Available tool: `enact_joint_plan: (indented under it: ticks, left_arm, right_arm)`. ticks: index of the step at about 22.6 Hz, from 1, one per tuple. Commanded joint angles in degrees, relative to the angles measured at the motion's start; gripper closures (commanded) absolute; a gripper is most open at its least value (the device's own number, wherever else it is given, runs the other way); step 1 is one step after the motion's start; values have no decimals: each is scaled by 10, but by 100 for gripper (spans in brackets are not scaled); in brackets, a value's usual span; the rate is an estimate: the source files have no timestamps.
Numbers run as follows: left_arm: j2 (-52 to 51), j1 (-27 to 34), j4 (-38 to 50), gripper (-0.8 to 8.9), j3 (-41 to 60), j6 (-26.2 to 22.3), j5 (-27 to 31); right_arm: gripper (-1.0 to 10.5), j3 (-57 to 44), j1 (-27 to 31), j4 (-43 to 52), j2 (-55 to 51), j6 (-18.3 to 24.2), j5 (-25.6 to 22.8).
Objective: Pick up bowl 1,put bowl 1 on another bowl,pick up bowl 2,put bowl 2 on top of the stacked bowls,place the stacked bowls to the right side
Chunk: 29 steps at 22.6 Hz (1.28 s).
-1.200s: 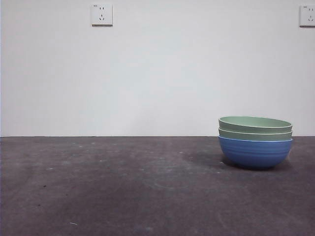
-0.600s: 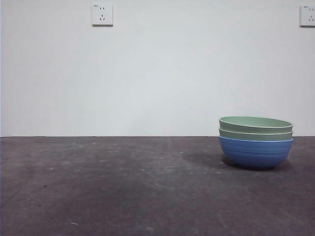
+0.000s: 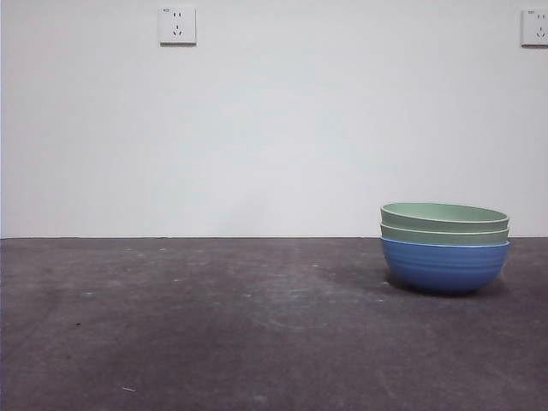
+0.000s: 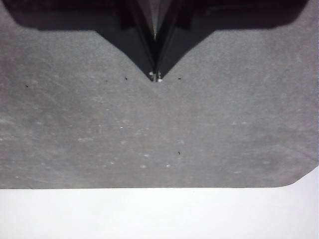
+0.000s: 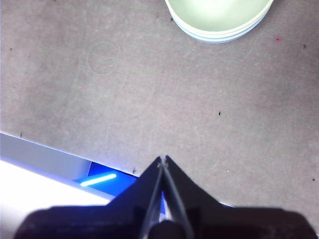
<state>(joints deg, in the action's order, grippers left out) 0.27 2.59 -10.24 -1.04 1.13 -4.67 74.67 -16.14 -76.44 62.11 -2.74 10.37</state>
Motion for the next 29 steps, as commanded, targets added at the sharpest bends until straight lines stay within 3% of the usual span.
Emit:
enact_joint_plan:
  ticks: [1,3,6,8,14,20,29]
  left_arm:
    - [-2,2,1,817,8,4,1]
    - [-2,2,1,817,8,4,1]
    - [-2,2,1,817,8,4,1]
    - [-2,2,1,817,8,4,1]
    - [-2,2,1,817,8,4,1]
    - [-2,2,1,817,8,4,1]
    - [-2,2,1,817,8,4,1]
  right_arm:
    - [942,-3,-1,4,0,-3,0]
    - [942,-4,8,40,-15,15,-20]
    - [942,-70,24,225,-109,-1,-9]
    - [942,-169,37,334,-191,-10,40]
    - [942,-523,116,583,-450,-9,41]
    - [942,-663,124,618,-563,-9,4]
    - [942,-726,124,616,-605,-9,-1]
